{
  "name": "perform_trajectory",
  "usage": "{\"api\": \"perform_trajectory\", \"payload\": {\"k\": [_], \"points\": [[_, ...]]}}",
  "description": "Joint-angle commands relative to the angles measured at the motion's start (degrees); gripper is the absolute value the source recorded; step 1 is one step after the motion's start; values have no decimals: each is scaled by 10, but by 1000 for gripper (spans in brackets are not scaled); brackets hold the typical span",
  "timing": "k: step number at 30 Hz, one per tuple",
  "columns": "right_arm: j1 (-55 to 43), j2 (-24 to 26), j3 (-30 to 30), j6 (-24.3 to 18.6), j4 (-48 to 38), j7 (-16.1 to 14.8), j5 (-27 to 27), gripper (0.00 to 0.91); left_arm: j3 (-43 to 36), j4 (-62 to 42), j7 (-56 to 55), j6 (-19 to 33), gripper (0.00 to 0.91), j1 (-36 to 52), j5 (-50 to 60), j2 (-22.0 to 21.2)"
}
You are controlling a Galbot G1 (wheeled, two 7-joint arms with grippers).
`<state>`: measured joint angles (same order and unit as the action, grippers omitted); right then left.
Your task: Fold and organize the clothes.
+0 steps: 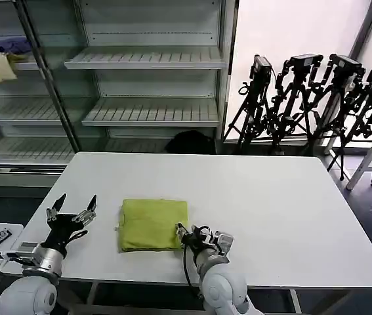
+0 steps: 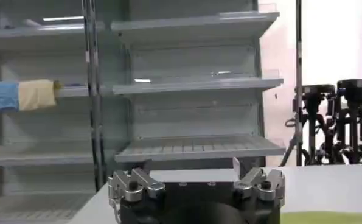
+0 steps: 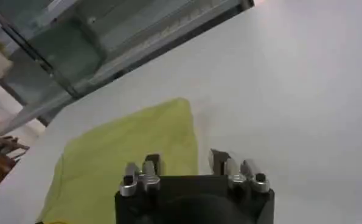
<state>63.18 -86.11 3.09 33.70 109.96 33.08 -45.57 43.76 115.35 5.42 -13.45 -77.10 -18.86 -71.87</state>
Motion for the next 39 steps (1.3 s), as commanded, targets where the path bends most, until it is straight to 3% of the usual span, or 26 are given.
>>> {"api": "perform_trajectory", "payload": {"k": [1, 3, 4, 18, 30, 34, 39], "points": [[-10, 0, -17, 2, -18, 8, -9, 262, 0, 3, 0, 2, 907, -2, 0, -2], [-9, 1, -18, 2, -19, 7, -10, 141, 0, 4, -1, 2, 907, -1, 0, -3], [-9, 2, -17, 3, -19, 7, -10, 0, 0, 5, -1, 2, 907, -1, 0, -3], [11, 7, 6, -1, 43, -13, -9, 0, -6, 1, -1, 6, 907, -3, 2, -6], [75, 55, 124, -2, 164, -11, -54, 0, -22, -7, -1, 11, 907, -3, 8, -9], [120, 74, 136, -3, 148, -48, 44, 0, -36, -12, -1, 15, 907, -3, 18, -14], [144, 78, 131, -2, 148, -65, 66, 0, -49, -14, -1, 18, 907, -3, 26, -16]]}}
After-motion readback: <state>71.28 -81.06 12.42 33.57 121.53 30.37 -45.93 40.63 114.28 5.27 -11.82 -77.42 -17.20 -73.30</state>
